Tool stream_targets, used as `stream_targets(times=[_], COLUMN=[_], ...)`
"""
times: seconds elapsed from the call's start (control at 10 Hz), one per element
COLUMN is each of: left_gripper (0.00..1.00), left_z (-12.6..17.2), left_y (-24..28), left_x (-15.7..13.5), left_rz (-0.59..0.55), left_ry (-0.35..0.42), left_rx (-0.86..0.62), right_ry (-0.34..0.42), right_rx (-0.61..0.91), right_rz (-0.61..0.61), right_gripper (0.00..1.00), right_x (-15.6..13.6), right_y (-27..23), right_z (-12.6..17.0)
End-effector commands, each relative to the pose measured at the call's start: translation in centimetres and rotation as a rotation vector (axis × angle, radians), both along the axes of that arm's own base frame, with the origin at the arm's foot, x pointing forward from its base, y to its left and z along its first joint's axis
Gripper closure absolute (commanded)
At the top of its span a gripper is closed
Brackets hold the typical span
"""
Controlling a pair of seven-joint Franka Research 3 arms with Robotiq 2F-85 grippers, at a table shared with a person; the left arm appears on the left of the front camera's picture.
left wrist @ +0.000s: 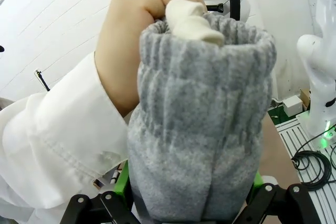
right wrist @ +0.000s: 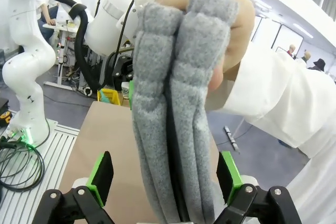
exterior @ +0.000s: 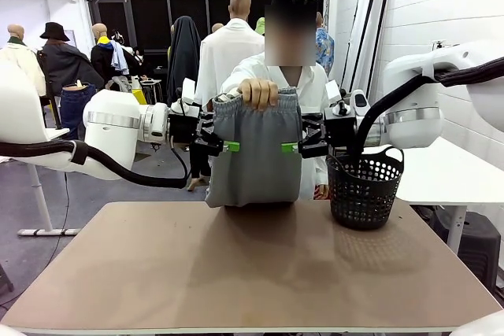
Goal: Fold the training pants.
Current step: Grab both ends of the Training pants handed by a person.
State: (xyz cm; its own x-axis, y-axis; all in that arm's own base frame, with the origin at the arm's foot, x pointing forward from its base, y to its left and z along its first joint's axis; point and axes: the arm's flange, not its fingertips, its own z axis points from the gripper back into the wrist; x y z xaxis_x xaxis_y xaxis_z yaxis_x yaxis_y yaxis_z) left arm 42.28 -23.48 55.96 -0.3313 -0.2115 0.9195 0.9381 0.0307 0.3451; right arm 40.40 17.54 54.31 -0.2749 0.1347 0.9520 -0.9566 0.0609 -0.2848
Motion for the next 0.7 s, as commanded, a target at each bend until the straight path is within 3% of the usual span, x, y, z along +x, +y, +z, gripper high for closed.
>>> stream_targets(times=[0.0, 0.1, 0.2, 0.5, 0.6], left_gripper=[0.0, 0.0, 0.1, 0.69, 0.89], left_z=[0.0, 0.05, 0.06, 0.34, 0.31], left_y=[-0.29, -0.33, -0.37, -0.24, -0.2], left_x=[0.58, 0.7, 0.82, 0.99, 1.1], left_rz=[-0.011, -0.013, -0.019, -0.017, -0.019], left_ry=[-0.024, -0.024, -0.021, -0.013, -0.003], left_rx=[-0.035, -0.036, -0.037, -0.072, -0.078], right_ry=[0.035, 0.051, 0.061, 0.107, 0.125], right_rx=[0.034, 0.051, 0.05, 0.057, 0.064], right_rz=[-0.01, -0.013, -0.007, 0.017, 0.038], right_gripper=[0.0, 0.07, 0.27, 0.85, 1.0], right_x=[0.66, 0.89, 0.92, 1.29, 1.35], right_y=[0.41, 0.31, 0.3, 0.25, 0.6], right_z=[0.37, 0.37, 0.39, 0.32, 0.89])
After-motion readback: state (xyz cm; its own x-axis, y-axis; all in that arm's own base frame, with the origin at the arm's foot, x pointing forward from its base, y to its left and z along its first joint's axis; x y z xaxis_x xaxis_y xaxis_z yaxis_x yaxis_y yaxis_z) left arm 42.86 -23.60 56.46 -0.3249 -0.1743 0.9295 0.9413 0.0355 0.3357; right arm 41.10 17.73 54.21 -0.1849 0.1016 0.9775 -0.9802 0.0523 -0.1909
